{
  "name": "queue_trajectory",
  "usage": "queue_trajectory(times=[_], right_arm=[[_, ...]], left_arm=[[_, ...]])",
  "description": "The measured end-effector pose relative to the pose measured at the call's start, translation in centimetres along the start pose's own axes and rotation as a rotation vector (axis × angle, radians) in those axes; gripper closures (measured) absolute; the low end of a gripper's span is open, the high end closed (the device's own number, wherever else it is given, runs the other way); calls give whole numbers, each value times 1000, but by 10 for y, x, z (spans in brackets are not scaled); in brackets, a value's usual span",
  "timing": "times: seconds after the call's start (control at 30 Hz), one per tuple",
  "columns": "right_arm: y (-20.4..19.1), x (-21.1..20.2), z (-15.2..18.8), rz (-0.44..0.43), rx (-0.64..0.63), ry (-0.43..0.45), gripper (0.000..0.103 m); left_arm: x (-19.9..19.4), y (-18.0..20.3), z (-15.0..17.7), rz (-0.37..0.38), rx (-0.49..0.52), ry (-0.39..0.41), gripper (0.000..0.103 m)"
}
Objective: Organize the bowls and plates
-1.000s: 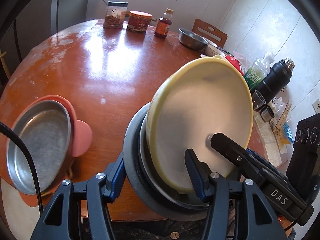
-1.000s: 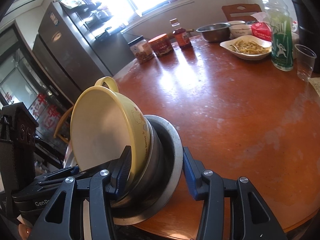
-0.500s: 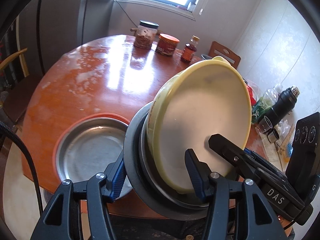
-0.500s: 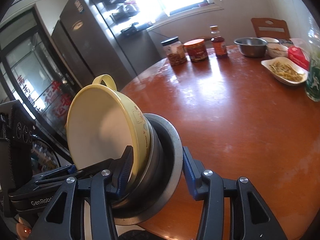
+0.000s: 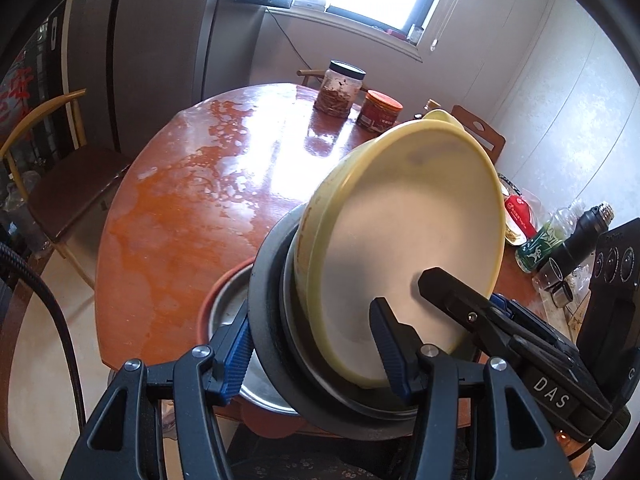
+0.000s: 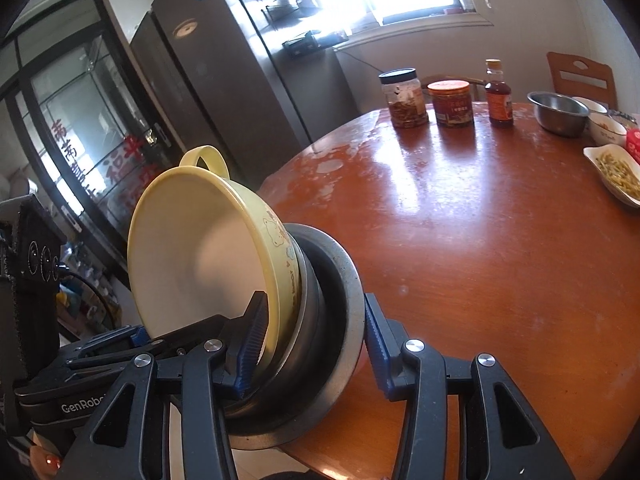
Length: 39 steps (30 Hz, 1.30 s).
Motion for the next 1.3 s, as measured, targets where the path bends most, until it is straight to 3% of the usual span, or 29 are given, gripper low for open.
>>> queue_trajectory(times=[0.3,0.83,1.3], right_arm=[[-19,23,4,-9,-26,-33,55],[-12,56,28,-5,-24,-111,54],[-20,48,28,-14,-72,-96,40]], left_arm=[[3,-27,0,-15,-24,-10,47],[36,-44,18,-55,-36,-79,47],[30,-48,19,-31,-39,-67,44]])
Point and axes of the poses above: each gripper's, at about its wrist camera, not at the fingertips, and x roughly the way its jaws point, y to its right, z to its underside, the point moved 6 cm from there along x, roughly the way its jaws point, and after that the axes turned 6 degrees about y, right-handed, at the moved point
